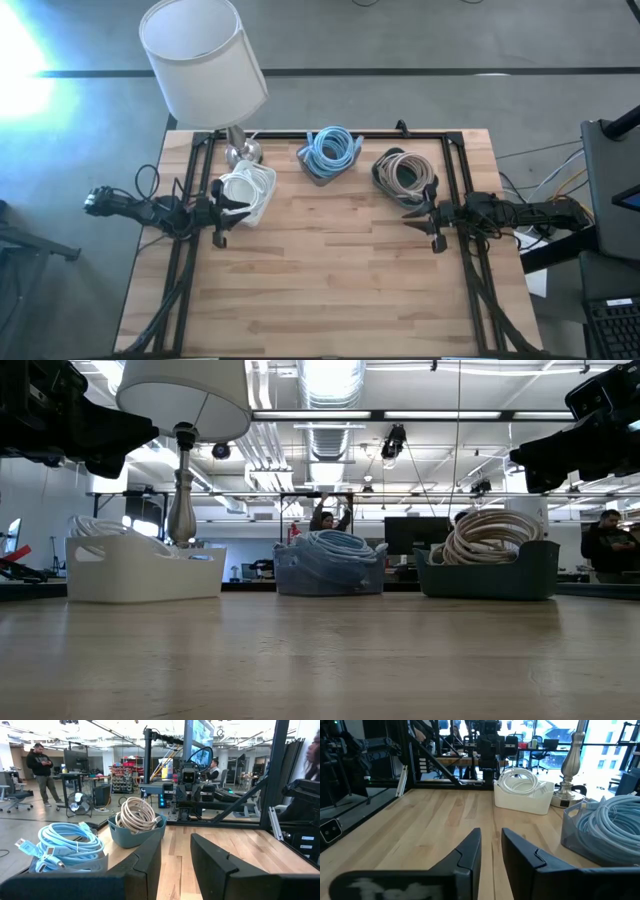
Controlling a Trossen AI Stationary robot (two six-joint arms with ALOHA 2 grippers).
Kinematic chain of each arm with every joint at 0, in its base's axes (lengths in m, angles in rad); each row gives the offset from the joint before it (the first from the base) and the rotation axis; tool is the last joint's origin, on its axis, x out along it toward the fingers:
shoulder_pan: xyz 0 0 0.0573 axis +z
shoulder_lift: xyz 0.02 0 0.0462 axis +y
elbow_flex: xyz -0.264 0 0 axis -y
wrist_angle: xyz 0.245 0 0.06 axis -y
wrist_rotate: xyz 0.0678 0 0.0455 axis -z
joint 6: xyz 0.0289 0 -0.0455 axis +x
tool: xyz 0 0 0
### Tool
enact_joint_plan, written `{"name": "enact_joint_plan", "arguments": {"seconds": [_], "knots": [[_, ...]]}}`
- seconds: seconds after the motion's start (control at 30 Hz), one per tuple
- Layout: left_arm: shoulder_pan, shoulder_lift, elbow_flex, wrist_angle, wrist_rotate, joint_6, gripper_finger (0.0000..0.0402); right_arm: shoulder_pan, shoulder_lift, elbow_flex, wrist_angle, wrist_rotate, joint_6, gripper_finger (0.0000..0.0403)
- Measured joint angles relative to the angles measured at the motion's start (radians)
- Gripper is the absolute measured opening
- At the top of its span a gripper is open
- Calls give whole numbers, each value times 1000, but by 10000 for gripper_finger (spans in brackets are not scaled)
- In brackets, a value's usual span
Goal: Sort HDMI cables
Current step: Return to Home Position
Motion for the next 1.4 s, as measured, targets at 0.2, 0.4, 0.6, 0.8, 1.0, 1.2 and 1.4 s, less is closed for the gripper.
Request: {"name": "enact_joint_plan", "arguments": {"seconds": [0.2,0.4,0.6,0.8,1.0,1.2,1.4], "knots": [[0,0,0,0,0,0,110,0,0,0,0,0,0,84],[0,0,0,0,0,0,110,0,0,0,0,0,0,91],[0,0,0,0,0,0,110,0,0,0,0,0,0,85],[0,0,0,0,0,0,110,0,0,0,0,0,0,73],[0,0,0,0,0,0,110,0,0,0,0,0,0,69],[0,0,0,0,0,0,110,0,0,0,0,0,0,79],[0,0,0,0,0,0,110,0,0,0,0,0,0,88]]}}
